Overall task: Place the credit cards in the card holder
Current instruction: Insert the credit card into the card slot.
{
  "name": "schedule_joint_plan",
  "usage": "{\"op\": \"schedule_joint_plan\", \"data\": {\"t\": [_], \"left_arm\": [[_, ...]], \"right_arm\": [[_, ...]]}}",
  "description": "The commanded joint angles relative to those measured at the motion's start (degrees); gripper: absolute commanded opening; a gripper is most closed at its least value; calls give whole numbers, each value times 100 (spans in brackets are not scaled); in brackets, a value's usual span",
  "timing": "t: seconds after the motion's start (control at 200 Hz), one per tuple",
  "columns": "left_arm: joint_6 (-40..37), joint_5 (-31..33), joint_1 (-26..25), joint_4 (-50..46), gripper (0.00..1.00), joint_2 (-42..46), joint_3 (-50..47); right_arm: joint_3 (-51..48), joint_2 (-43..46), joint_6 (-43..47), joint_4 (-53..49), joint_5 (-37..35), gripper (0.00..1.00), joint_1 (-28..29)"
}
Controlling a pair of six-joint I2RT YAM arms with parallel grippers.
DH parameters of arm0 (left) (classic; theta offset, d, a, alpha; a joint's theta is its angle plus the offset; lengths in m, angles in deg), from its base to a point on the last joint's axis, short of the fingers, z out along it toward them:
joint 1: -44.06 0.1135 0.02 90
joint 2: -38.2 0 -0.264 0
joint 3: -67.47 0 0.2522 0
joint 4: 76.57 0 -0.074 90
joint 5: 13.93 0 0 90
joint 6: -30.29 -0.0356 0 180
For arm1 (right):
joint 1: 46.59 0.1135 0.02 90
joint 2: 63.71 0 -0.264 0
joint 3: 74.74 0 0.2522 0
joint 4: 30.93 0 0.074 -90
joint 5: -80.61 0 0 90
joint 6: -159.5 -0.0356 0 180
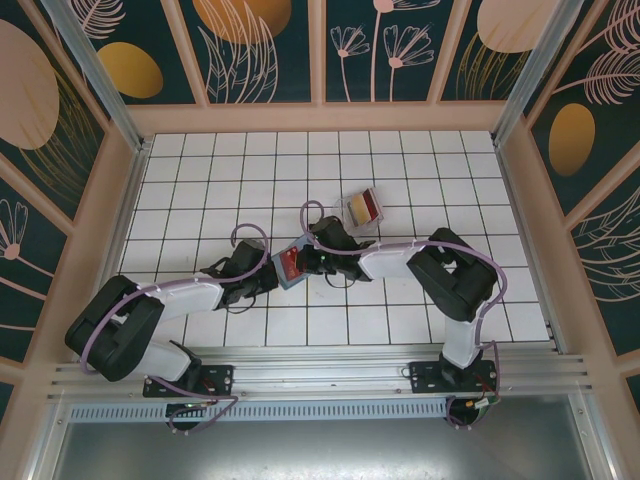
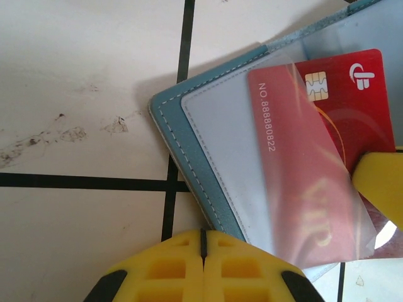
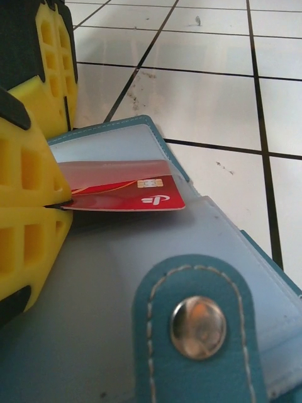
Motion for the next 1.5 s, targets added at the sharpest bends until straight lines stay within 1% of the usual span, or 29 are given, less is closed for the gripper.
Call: {"op": "schedule_joint_plan", "data": {"t": [0.0,0.145,0.265,0.345,0.581,0.836,0.886,0.951,1.056,1.256,1.351,1.496], "left_arm": [[-116,-82,9,200,0,-40,20],[-137,-56,7,166,0,-65,59],[-162,-7,5,125,0,-84,91],[-170,2,4,113,0,-118,126],[-184,10,10,78,0,-189,214],[-195,95,11,-103,0,-87,329],[-200,116,5,-162,0,-33,345],[-195,185,10,-299,0,47,389],[-172,341,7,-529,0,291,430],[-86,547,11,-748,0,757,506],[-79,453,9,-653,0,695,553],[-86,301,11,-496,0,297,652]], "right_arm": [[15,-274,274,-803,-178,3,134],[120,-154,460,-1140,-396,8,136],[187,81,590,-1379,-562,26,74],[253,205,655,-1494,-581,30,39],[653,437,889,-1894,-497,31,-65],[813,783,1087,-2347,-664,33,-197],[811,828,1106,-2358,-665,33,-232],[833,835,1123,-2327,-602,29,-265],[985,684,1163,-2235,-413,22,-261],[1391,66,1355,-2372,-457,20,-298],[1462,-133,1379,-2384,-473,20,-387],[1484,-266,1383,-2376,-440,20,-489]]}}
